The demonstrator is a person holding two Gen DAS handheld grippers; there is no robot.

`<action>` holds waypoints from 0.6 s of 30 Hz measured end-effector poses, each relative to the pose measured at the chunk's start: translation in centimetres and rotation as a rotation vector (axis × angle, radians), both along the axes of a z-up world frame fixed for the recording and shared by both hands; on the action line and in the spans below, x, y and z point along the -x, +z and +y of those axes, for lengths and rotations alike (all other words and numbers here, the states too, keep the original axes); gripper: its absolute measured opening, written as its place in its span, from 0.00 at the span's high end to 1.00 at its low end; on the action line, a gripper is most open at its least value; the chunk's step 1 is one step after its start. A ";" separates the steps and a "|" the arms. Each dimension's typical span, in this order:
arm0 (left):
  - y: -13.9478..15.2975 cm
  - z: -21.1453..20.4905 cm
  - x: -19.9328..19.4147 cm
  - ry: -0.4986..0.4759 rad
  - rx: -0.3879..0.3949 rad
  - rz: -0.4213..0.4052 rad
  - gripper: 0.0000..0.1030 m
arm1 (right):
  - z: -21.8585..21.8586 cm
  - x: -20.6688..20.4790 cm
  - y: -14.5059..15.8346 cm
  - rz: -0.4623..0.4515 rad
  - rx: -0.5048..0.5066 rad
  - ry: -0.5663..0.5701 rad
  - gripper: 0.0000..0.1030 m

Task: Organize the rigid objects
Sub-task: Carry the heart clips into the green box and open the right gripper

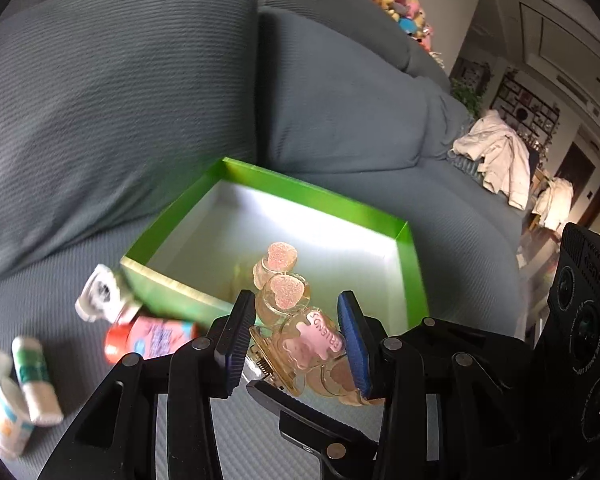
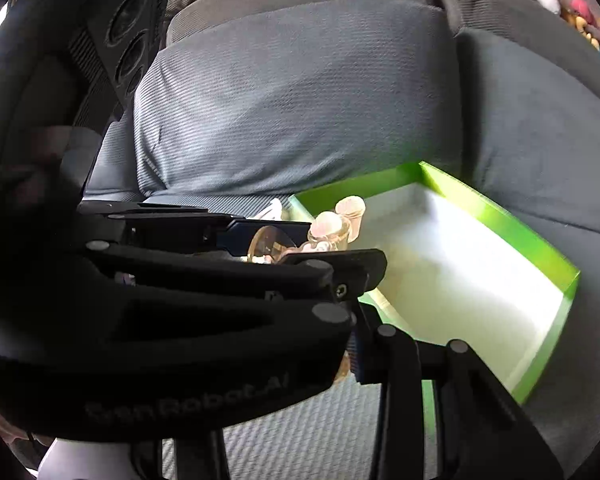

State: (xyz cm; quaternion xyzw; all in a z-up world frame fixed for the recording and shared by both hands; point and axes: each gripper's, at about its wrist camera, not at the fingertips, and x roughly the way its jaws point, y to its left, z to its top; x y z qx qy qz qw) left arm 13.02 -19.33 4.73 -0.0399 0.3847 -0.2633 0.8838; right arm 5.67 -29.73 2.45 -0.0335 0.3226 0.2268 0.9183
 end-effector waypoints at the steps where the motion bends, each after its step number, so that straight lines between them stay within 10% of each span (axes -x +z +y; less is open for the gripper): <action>1: 0.2 -0.5 -0.3 -0.006 0.001 -0.003 0.58 | -0.5 -0.5 0.2 -0.005 0.003 -0.009 0.64; 18: -2.4 -5.6 -6.5 -0.070 0.001 0.073 0.58 | -5.3 -6.3 -1.3 0.079 -0.003 -0.105 0.64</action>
